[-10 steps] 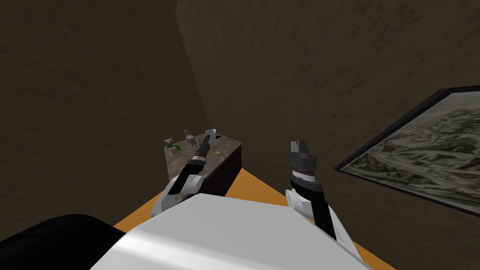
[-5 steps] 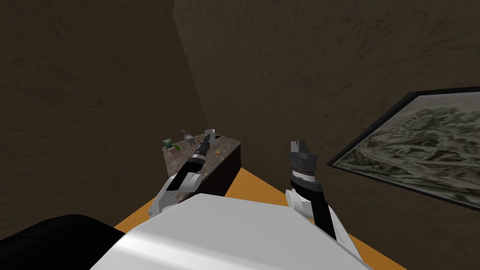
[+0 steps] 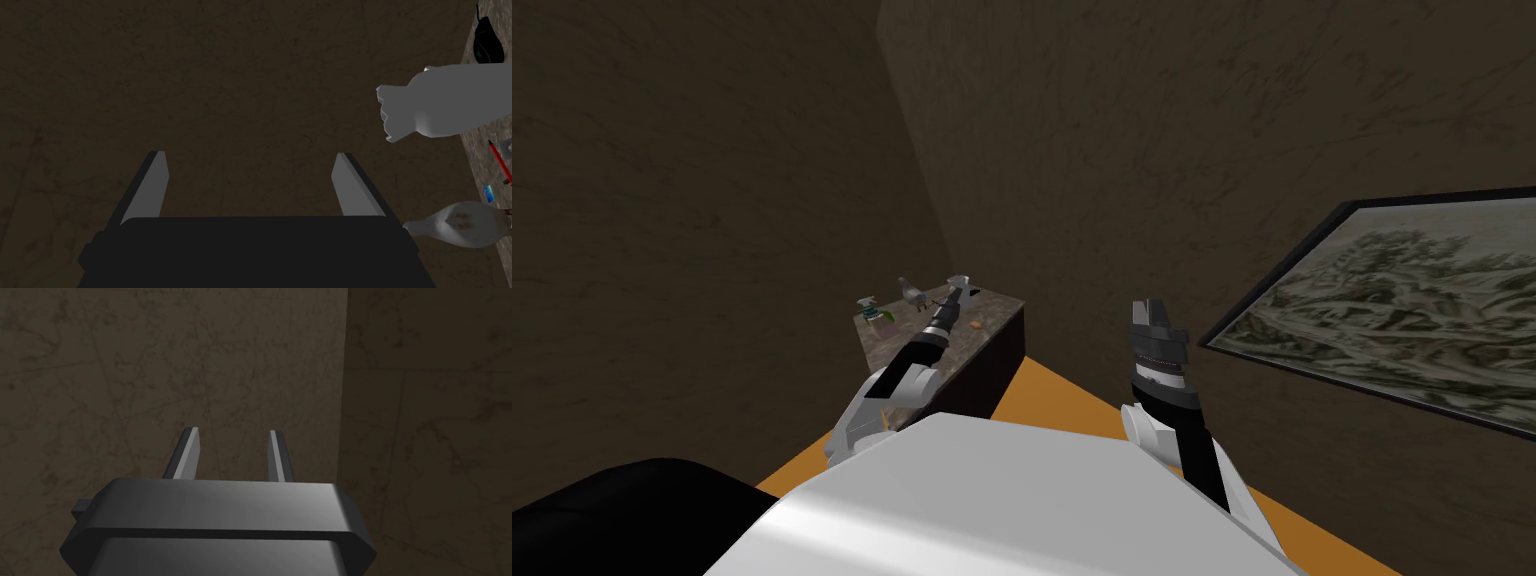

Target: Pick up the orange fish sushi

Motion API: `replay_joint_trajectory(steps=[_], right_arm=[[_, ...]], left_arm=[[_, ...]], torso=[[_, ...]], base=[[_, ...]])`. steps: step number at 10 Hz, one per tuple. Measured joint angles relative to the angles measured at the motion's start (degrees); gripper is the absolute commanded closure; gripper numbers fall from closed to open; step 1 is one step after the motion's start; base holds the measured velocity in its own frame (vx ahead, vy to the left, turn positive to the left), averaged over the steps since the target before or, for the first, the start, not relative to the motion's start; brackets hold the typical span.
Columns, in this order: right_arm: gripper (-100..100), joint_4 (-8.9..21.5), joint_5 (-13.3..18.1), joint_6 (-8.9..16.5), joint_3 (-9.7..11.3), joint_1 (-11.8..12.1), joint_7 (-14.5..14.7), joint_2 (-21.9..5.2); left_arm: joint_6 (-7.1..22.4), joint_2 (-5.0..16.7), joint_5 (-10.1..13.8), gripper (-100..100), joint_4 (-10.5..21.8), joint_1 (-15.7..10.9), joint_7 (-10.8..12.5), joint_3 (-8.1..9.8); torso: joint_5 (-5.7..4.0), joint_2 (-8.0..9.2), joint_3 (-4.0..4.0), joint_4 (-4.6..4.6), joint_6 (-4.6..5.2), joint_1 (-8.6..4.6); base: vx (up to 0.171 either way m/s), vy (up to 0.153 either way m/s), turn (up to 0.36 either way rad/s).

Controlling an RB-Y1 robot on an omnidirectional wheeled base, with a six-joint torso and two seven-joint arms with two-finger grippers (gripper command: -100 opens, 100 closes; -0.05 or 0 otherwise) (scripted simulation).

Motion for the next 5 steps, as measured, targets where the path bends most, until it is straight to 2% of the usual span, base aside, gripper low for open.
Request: replay_joint_trajectory(steps=[5], right_arm=[[0, 0.00, 0.00, 0.00, 0.00, 0.00, 0.00, 0.00]], left_arm=[[7.67, 0.98, 1.63, -100, -0.78, -1.21, -0.71, 1.08]], torso=[[0.01, -0.06, -0.03, -0.01, 0.00, 0.02]], base=[[-0.016, 0.012, -0.058]])
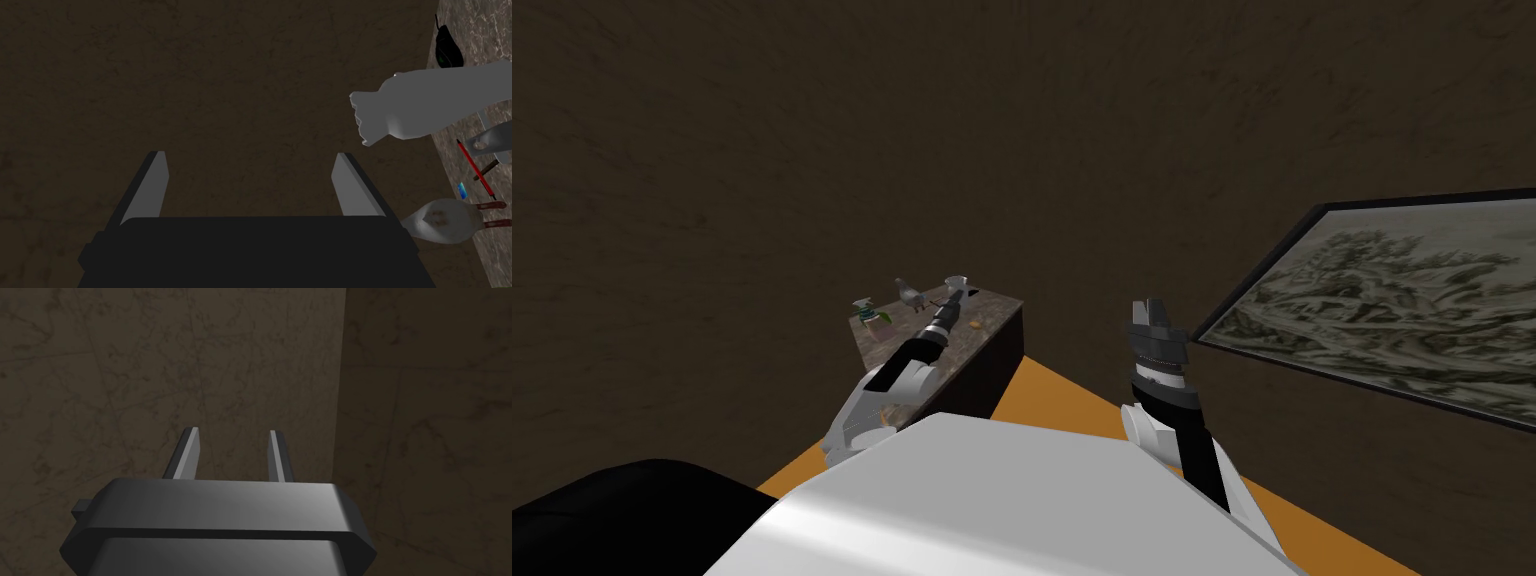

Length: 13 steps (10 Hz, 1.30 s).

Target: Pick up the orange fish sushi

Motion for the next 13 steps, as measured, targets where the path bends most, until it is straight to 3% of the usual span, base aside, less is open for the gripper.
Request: replay_joint_trajectory(steps=[13], right_arm=[[0, 0.00, 0.00, 0.00, 0.00, 0.01, 0.00, 0.00]], left_arm=[[19.41, 3.01, 5.26, -100, -0.77, -0.61, -1.09, 3.30]], torso=[[-0.01, -0.13, -0.08, -0.03, -0.01, -0.04]], base=[[0.012, 0.007, -0.045]])
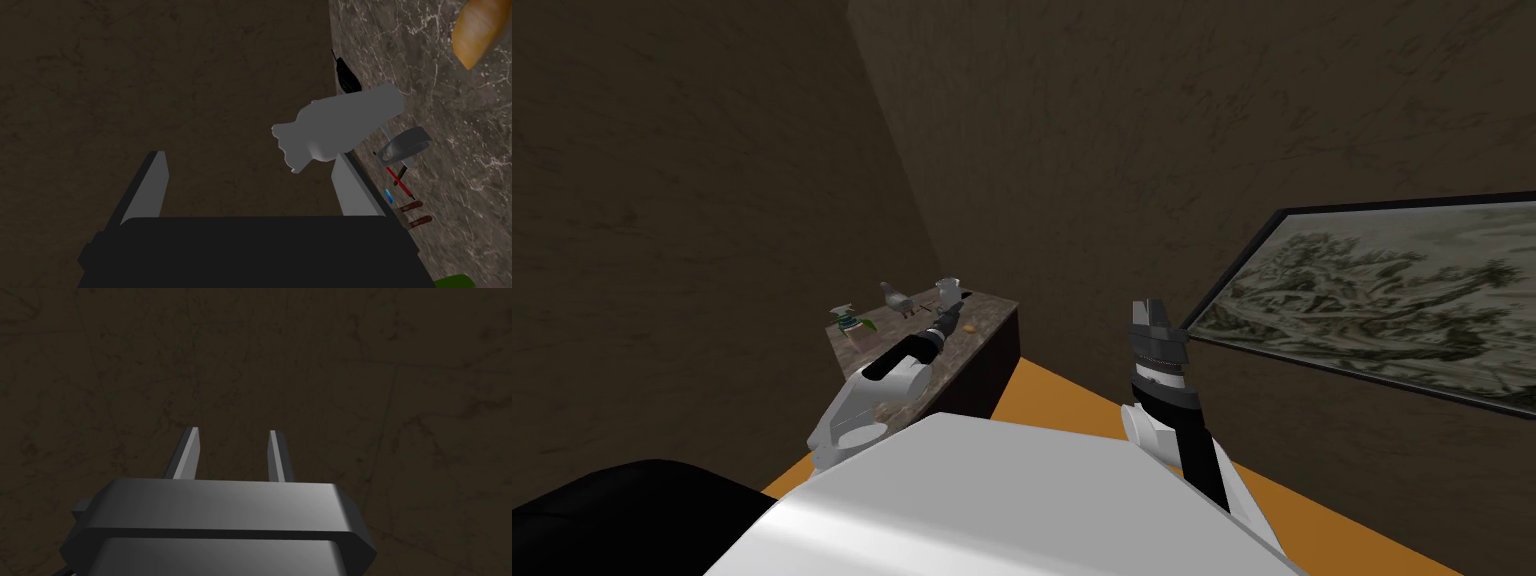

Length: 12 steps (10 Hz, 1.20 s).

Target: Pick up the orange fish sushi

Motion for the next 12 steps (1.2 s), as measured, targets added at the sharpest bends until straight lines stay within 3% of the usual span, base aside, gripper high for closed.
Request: replay_joint_trajectory(steps=[12], right_arm=[[0, 0.00, 0.00, 0.00, 0.00, 0.01, 0.00, 0.00]], left_arm=[[17.33, 2.95, 5.65, -100, 2.68, 0.71, -0.16, 3.36]], torso=[[0.01, -0.18, -0.10, -0.04, 0.00, 0.04]], base=[[0.047, 0.008, -0.043]])
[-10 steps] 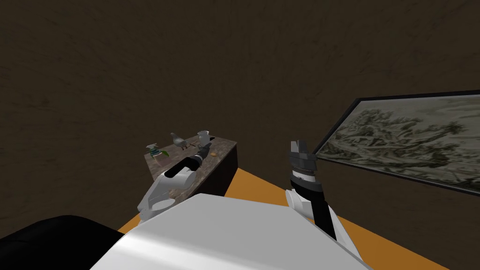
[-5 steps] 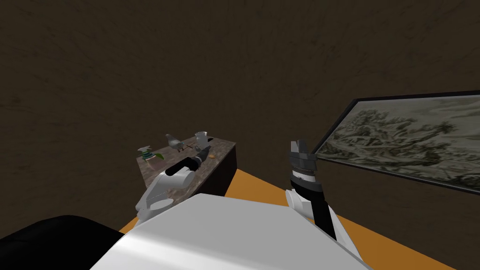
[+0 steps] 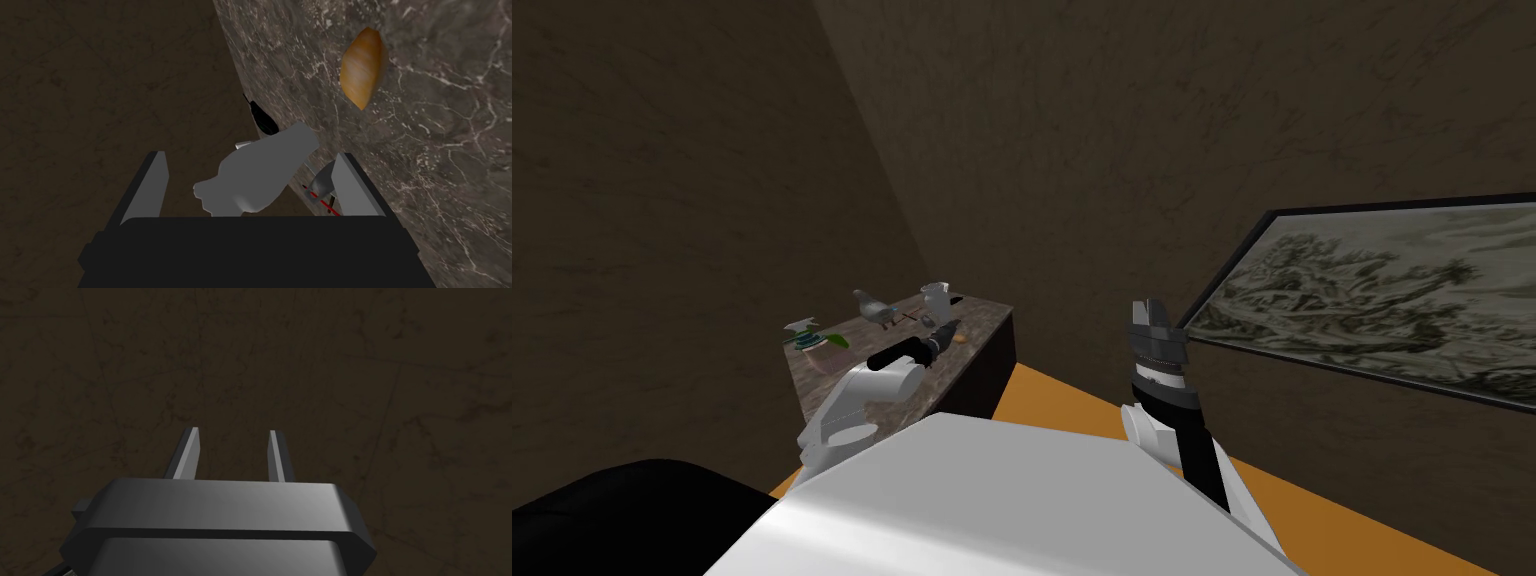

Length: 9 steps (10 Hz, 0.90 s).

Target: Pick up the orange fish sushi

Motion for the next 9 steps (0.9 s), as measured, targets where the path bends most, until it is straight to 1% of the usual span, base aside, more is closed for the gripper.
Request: replay_joint_trajectory(steps=[1, 2, 3, 4, 5, 6, 8, 9], right_arm=[[0, 0.00, 0.00, 0.00, 0.00, 0.00, 0.00, 0.00], [0, 0.00, 0.00, 0.00, 0.00, 0.00, 0.00, 0.00], [0, 0.00, 0.00, 0.00, 0.00, 0.00, 0.00, 0.00], [0, 0.00, 0.00, 0.00, 0.00, 0.00, 0.00, 0.00], [0, 0.00, 0.00, 0.00, 0.00, 0.00, 0.00, 0.00], [0, 0.00, 0.00, 0.00, 0.00, 0.00, 0.00, 0.00], [0, 0.00, 0.00, 0.00, 0.00, 0.00, 0.00, 0.00], [0, 0.00, 0.00, 0.00, 0.00, 0.00, 0.00, 0.00]], left_arm=[[1.21, 0.18, 0.20, -100, 0.24, -0.24, 0.05, 0.14], [2.43, 0.49, 1.03, -100, 0.55, 0.45, 0.02, 0.61], [3.98, 0.54, 1.25, -100, 0.58, 0.63, 0.06, 0.72], [5.62, 1.22, 2.22, -100, 1.56, 0.34, 0.13, 1.33], [7.49, 1.34, 2.42, -100, 1.70, 0.27, 0.26, 1.47], [8.80, 1.55, 3.24, -100, 2.19, 1.19, 0.21, 1.91], [11.77, 2.09, 4.45, -100, 2.83, 1.86, 0.27, 2.63], [13.37, 2.39, 4.86, -100, 3.18, 1.74, 0.37, 2.89]], torso=[[-0.01, 0.06, 0.03, 0.01, 0.00, -0.06], [-0.02, 0.02, 0.01, 0.00, 0.01, -0.08], [-0.02, -0.02, -0.01, -0.01, 0.00, -0.07], [-0.02, -0.11, -0.06, -0.02, 0.01, -0.06], [-0.01, -0.08, -0.05, -0.02, 0.00, -0.02], [0.00, -0.12, -0.07, -0.03, 0.00, 0.02], [0.00, -0.13, -0.07, -0.03, 0.00, 0.02], [0.00, -0.08, -0.05, -0.02, 0.00, -0.02]], base=[[0.064, -0.007, -0.076], [0.076, 0.001, -0.041], [0.097, 0.000, -0.081], [0.084, 0.016, -0.034], [0.100, 0.025, -0.073], [0.084, 0.020, -0.037], [0.091, 0.019, -0.051], [0.027, -0.002, 0.008]])
